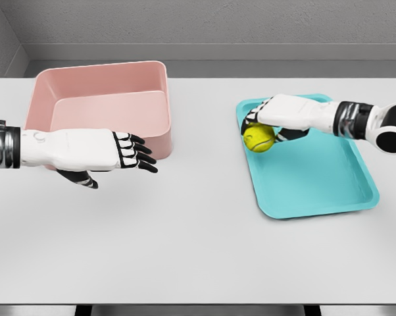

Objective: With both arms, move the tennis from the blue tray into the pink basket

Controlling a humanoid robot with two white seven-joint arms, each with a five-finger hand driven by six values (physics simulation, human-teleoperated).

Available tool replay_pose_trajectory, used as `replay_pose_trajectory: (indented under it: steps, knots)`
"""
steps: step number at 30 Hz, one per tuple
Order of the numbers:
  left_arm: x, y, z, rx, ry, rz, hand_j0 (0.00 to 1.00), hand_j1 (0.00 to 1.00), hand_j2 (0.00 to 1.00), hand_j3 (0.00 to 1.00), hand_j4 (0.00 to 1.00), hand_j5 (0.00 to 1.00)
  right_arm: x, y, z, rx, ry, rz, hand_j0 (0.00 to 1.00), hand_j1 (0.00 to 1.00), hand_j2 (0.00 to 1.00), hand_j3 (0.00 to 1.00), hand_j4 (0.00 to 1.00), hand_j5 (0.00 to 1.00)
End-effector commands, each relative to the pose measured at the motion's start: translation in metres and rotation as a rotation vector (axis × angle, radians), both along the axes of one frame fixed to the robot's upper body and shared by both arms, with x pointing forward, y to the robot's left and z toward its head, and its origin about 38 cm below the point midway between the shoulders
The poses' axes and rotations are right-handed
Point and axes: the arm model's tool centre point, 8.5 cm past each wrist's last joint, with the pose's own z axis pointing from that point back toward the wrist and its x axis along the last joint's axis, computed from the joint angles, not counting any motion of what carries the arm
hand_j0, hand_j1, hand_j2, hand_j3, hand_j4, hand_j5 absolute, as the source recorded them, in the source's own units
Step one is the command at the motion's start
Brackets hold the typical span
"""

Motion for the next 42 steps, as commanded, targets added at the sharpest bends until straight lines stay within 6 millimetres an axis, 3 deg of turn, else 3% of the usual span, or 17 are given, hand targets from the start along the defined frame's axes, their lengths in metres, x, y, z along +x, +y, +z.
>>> replay_pose_trajectory:
  steps: [1, 7, 29, 42]
  knots:
    - [0.0, 0.0, 0.001, -0.006, 0.002, 0.003, 1.0, 1.0, 1.0, 1.0, 1.0, 1.0, -0.001, 0.008, 0.0, 0.024, 0.015, 0.012, 0.6, 0.6, 0.6, 0.6, 0.6, 0.6]
    - [0.0, 0.0, 0.001, -0.005, 0.003, 0.003, 1.0, 1.0, 1.0, 1.0, 1.0, 1.0, -0.006, 0.027, -0.001, 0.05, 0.036, 0.055, 0.6, 0.6, 0.6, 0.6, 0.6, 0.6]
    - [0.0, 0.001, 0.001, -0.005, 0.002, 0.004, 1.0, 1.0, 1.0, 1.0, 1.0, 1.0, -0.025, 0.081, -0.036, 0.084, 0.134, 0.162, 0.6, 0.6, 0.6, 0.6, 0.6, 0.6]
    - [-0.001, 0.003, -0.001, 0.0, 0.007, 0.009, 1.0, 1.0, 1.0, 1.0, 1.0, 1.0, -0.029, 0.097, -0.046, 0.092, 0.161, 0.186, 0.6, 0.6, 0.6, 0.6, 0.6, 0.6]
